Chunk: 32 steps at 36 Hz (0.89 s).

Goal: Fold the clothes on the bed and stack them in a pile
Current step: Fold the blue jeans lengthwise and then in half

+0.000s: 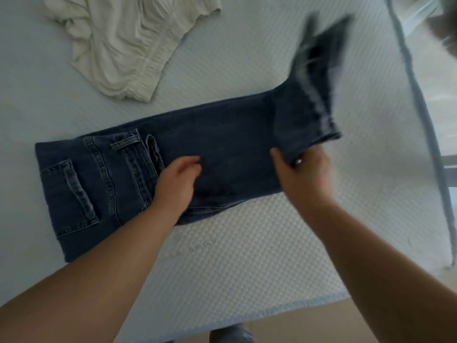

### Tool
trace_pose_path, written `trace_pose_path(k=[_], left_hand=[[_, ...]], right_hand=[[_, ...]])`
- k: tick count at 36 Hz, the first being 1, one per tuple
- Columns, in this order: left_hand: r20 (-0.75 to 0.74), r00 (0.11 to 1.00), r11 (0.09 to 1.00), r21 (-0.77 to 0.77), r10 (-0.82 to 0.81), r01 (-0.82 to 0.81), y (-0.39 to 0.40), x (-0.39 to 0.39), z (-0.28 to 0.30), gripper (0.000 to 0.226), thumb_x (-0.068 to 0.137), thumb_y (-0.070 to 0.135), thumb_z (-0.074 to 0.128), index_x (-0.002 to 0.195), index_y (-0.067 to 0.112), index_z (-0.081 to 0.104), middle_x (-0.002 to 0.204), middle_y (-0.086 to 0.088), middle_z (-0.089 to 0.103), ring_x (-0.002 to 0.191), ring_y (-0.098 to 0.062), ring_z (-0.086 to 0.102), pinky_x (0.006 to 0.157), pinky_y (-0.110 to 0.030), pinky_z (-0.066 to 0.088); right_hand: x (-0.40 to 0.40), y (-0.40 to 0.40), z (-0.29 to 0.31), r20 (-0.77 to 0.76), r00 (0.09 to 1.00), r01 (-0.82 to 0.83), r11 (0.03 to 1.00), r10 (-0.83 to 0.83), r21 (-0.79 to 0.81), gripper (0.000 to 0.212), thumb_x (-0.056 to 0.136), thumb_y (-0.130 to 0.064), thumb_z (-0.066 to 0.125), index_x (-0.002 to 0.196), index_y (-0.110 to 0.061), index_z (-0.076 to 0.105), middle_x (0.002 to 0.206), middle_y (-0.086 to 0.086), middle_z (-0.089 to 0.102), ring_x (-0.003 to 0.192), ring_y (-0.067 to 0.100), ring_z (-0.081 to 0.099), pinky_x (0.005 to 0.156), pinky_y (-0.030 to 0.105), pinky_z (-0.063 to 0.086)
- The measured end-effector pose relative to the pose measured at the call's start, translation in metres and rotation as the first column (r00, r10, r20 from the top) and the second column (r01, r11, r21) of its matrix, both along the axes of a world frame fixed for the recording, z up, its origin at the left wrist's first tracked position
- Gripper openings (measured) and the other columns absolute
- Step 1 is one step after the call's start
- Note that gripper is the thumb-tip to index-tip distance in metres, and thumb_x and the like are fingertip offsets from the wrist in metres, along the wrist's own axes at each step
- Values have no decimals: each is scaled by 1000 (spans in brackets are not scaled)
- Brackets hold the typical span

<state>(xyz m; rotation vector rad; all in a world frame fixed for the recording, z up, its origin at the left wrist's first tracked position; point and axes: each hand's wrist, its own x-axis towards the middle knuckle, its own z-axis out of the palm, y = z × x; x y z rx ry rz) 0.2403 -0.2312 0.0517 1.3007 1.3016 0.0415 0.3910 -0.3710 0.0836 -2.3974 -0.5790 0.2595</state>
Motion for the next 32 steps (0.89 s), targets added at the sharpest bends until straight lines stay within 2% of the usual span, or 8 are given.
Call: trace_pose_path(k=[3, 6, 12, 17, 20, 23, 28, 32], left_hand=[[48, 906, 781, -527, 421, -335, 27, 0, 3, 46, 89, 59, 43, 105, 21, 62, 108, -8, 68, 97, -23, 64, 82, -40, 48], [43, 887, 708, -621, 461, -337, 42, -6, -4, 73, 74, 79, 43, 108, 18, 64, 102, -9, 72, 96, -27, 68, 79, -43, 53], [-53, 992, 976, -181, 113, -121, 28, 5, -16, 45, 75, 49, 71, 109, 22, 59, 106, 5, 66, 88, -9, 63, 72, -24, 48], [-75, 990, 951, 278, -120, 136, 10, 7, -18, 51, 83, 6, 59, 128, 23, 44, 99, 15, 56, 89, -7, 55, 62, 1, 35], [-85, 991, 930, 343, -107, 130, 10, 7, -18, 69, 86, 5, 53, 146, 26, 27, 122, 6, 57, 102, -11, 55, 78, -14, 40], [-161, 979, 930, 326, -125, 172, 13, 3, -19, 77, 87, 9, 57, 150, 24, 15, 134, -1, 47, 106, -12, 51, 79, -14, 40], [-410, 839, 562, 622, -358, 545, -2, -15, -16, 86, 74, 16, 72, 146, 9, 26, 144, -20, 33, 130, -35, 34, 103, -43, 31], [-601, 562, 416, 380, -568, 826, -10, -30, -31, 68, 90, 37, 51, 149, 20, 21, 159, -5, 5, 144, -23, 6, 110, -41, 17]], right_hand=[[-35, 3, -15, 124, 929, -339, 936, 348, -92, 23, 69, -11, 70, 90, -3, 68, 80, 14, 63, 75, 35, 60, 70, 35, 46], [-53, 1, -30, -4, 846, -521, 826, 533, -215, 41, 69, -16, 73, 110, -15, 67, 91, 4, 61, 86, 28, 56, 83, 36, 39], [-43, -8, -33, -42, 935, -354, 922, 352, -155, 37, 76, -24, 59, 112, -14, 64, 109, 6, 57, 105, 26, 50, 98, 36, 25], [2, -13, -41, -254, 957, 34, 928, -137, -371, 55, 89, -42, 52, 136, -15, 39, 137, 7, 36, 127, 25, 32, 107, 40, 23], [7, -19, -49, -377, 916, -1, 937, -139, -349, 50, 89, -48, 53, 127, -17, 46, 113, -1, 53, 100, 17, 53, 83, 31, 45], [5, -22, -54, -413, 901, -1, 951, -134, -309, 35, 88, -49, 54, 111, -24, 49, 84, -17, 52, 71, -1, 49, 53, 18, 34], [11, -20, -50, -468, 866, 57, 964, -177, -260, 27, 83, -46, 62, 88, -20, 55, 78, -10, 59, 70, 7, 56, 54, 22, 38], [5, -16, -31, -765, 621, 287, 958, -167, 24, 16, 80, -20, 71, 90, -15, 60, 89, 1, 67, 88, 21, 64, 74, 32, 50]])
